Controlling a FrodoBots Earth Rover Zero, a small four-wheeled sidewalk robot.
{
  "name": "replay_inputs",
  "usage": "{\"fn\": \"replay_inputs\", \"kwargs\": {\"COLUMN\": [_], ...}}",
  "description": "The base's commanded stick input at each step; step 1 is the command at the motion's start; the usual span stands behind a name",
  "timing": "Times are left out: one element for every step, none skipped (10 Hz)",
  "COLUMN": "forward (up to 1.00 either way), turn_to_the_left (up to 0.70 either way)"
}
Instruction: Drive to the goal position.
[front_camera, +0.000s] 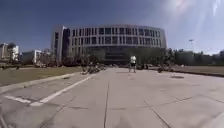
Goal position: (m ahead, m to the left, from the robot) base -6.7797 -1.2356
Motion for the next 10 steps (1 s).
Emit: {"fn": "replay_inputs", "kwargs": {"forward": [0.70,0.70,0.70,0.70,0.70,0.70,0.70,0.70,0.70,0.70], "turn_to_the_left": [0.00,0.00,0.00,0.00,0.00,0.00,0.00,0.00,0.00,-0.03]}}
